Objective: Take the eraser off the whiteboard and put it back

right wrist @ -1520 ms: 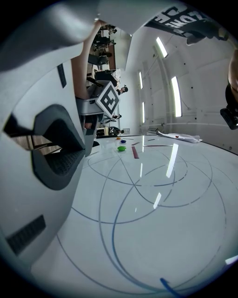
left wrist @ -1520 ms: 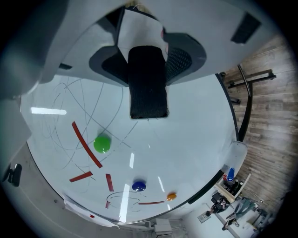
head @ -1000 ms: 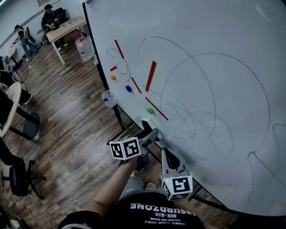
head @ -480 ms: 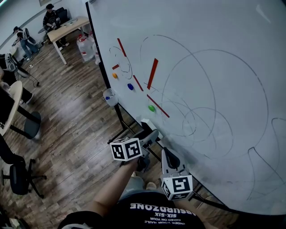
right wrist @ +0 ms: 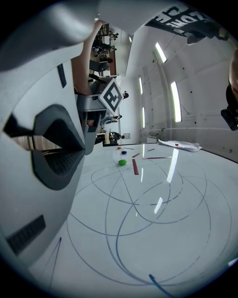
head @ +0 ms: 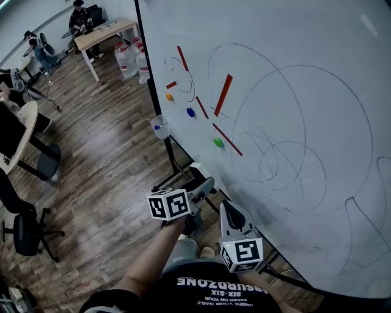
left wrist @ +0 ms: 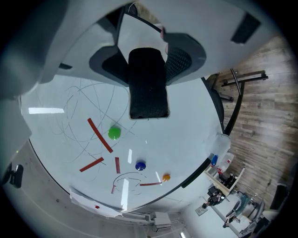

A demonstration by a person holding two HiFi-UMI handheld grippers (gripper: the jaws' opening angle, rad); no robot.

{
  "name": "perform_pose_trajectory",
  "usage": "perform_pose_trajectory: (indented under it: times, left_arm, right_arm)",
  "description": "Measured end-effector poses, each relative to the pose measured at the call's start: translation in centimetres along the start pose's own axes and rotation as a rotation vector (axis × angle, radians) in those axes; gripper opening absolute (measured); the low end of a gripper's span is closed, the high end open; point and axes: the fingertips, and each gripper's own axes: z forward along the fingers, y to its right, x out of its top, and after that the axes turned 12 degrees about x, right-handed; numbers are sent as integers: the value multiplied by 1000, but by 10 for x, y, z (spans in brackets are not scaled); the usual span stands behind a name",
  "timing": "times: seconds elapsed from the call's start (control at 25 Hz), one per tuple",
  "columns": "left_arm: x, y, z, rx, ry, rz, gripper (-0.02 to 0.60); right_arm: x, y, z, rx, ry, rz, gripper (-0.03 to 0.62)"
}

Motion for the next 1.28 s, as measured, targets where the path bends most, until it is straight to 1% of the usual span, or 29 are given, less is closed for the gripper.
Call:
perform_pose_trajectory:
  times: [0.4,0.96,1.12,1.28]
  left_arm:
    - [-6,-7,-30,6,16,15,238]
    - [-11,-22,-67,50,55,32,238]
    - [-14,-23,-76,54,62,44,238]
    - [-16,-24,-83,65,68,79,238]
  right_arm:
    - [-1,-23,4,52,-3,-9,-2]
    - [-2,-44,9,109,-10,-29,-2]
    - [-3,-47,9,123,-12,-32,-2]
    - [-4,-49,9,135,-15,-35,-3]
